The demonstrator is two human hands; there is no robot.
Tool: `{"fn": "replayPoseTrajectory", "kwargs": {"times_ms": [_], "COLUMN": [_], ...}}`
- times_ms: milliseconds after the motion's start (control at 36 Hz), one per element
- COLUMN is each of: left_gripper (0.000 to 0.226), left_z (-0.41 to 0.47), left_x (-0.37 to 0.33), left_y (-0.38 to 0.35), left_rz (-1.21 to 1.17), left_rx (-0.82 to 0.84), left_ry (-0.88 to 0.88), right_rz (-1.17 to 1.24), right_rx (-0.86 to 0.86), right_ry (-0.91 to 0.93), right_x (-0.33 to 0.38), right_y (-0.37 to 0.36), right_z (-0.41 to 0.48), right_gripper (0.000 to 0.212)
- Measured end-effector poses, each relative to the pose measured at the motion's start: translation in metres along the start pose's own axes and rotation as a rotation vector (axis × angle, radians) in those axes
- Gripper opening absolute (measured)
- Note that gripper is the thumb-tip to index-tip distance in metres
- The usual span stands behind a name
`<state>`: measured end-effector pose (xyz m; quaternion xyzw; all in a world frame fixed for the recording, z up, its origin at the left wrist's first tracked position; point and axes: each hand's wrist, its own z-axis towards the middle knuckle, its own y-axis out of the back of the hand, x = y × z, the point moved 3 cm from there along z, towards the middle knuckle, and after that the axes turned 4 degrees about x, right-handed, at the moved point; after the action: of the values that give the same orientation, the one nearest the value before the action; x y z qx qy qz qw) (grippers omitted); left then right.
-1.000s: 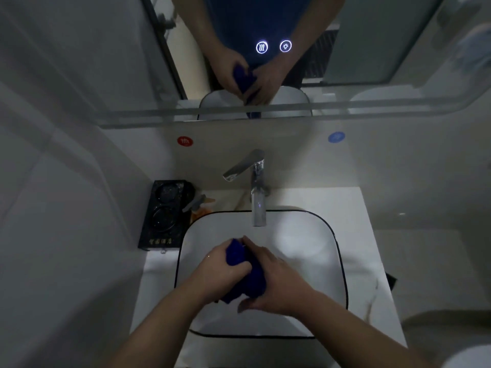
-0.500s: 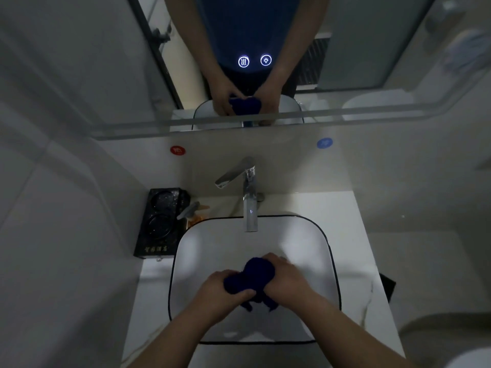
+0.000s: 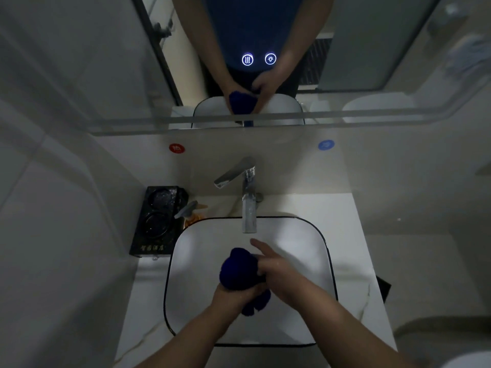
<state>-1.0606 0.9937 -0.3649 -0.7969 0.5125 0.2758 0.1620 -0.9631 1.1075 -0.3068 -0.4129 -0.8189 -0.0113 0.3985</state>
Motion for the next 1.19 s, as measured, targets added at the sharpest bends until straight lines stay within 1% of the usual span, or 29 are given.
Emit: {"fn": "replayPoseTrajectory", "kwargs": {"times_ms": [28,56,83,111,139,167,194,250,306,361,417,500,528,556,583,639,667,722,750,778,806,833,889,944,1028,1083,1139,1194], "left_gripper": [0.083,0.084,0.081,0.073,0.059,0.047,0.039,0.036,0.045,0.056,0.059,0.050,0.046,0.045,0.047,0.054,0.058,0.064,0.063,0.061,0.058,0.056,0.060,0.066,0.069,0.066,0.059,0.053], "left_z": [-0.003,-0.004,-0.007,-0.011,-0.014,-0.014,-0.014,-0.014,-0.015,-0.013,-0.014,-0.018,-0.018,-0.017,-0.015,-0.012,-0.011,-0.013,-0.013,-0.014,-0.015,-0.017,-0.020,-0.023,-0.027,-0.029,-0.031,-0.032], "left_x": [0.001,0.002,0.001,-0.002,-0.005,-0.005,-0.004,-0.006,-0.014,-0.020,-0.022,-0.019,-0.017,-0.015,-0.013,-0.009,-0.009,-0.010,-0.011,-0.012,-0.012,-0.013,-0.014,-0.015,-0.022,-0.029,-0.038,-0.047], "left_y": [0.000,-0.002,-0.004,-0.007,-0.010,-0.012,-0.014,-0.019,-0.023,-0.026,-0.026,-0.025,-0.024,-0.023,-0.022,-0.017,-0.014,-0.009,-0.006,-0.002,0.002,0.006,0.015,0.022,0.025,0.025,0.026,0.024], "left_rz": [-0.077,-0.154,-0.230,-0.313,-0.407,-0.509,-0.625,-0.817,-0.933,-0.961,-0.933,-0.894,-0.873,-0.852,-0.830,-0.770,-0.746,-0.709,-0.696,-0.684,-0.670,-0.652,-0.595,-0.500,-0.198,0.003,0.149,0.348], "left_rx": [-0.019,-0.016,0.012,0.058,0.088,0.099,0.101,0.095,0.136,0.193,0.236,0.352,0.377,0.376,0.350,0.245,0.206,0.191,0.191,0.189,0.195,0.215,0.297,0.394,0.528,0.598,0.640,0.682], "left_ry": [0.040,0.064,0.073,0.076,0.086,0.119,0.171,0.270,0.302,0.302,0.331,0.406,0.417,0.420,0.420,0.420,0.419,0.413,0.412,0.416,0.429,0.449,0.495,0.529,0.515,0.488,0.471,0.471], "right_rz": [0.104,0.136,0.063,-0.075,-0.225,-0.328,-0.401,-0.415,-0.422,-0.501,-0.567,-0.877,-0.920,-0.912,-0.841,-0.560,-0.463,-0.384,-0.383,-0.454,-0.600,-0.802,-1.193,-1.424,-1.578,-1.665,-1.731,-1.725], "right_rx": [-0.020,-0.048,-0.100,-0.159,-0.214,-0.244,-0.244,-0.243,-0.286,-0.351,-0.357,-0.321,-0.285,-0.228,-0.157,-0.022,-0.002,-0.108,-0.189,-0.259,-0.282,-0.260,-0.139,-0.097,-0.120,-0.111,-0.057,0.069], "right_ry": [0.004,0.021,0.040,0.062,0.071,0.069,0.072,0.106,0.194,0.254,0.241,0.187,0.184,0.178,0.160,0.088,0.078,0.128,0.153,0.188,0.232,0.272,0.343,0.402,0.460,0.576,0.706,0.781], "right_x": [-0.003,-0.006,-0.010,-0.015,-0.022,-0.029,-0.037,-0.051,-0.057,-0.058,-0.063,-0.064,-0.062,-0.060,-0.056,-0.052,-0.050,-0.049,-0.049,-0.047,-0.045,-0.043,-0.043,-0.044,-0.038,-0.031,-0.021,-0.011], "right_y": [0.003,0.006,0.009,0.012,0.014,0.012,0.009,-0.001,-0.012,-0.019,-0.020,-0.016,-0.014,-0.012,-0.010,-0.006,-0.003,0.011,0.019,0.027,0.032,0.035,0.033,0.030,0.028,0.028,0.026,0.022], "right_z": [0.002,0.004,0.004,0.005,0.006,0.006,0.006,0.005,0.000,-0.003,-0.001,0.004,0.006,0.006,0.006,0.003,0.002,0.004,0.004,0.002,-0.001,-0.005,-0.007,-0.004,0.003,0.005,0.004,0.006], "right_gripper": [0.080,0.072,0.061,0.048,0.037,0.032,0.030,0.030,0.034,0.040,0.042,0.054,0.056,0.057,0.058,0.053,0.047,0.036,0.036,0.042,0.050,0.062,0.087,0.099,0.116,0.120,0.118,0.116]}}
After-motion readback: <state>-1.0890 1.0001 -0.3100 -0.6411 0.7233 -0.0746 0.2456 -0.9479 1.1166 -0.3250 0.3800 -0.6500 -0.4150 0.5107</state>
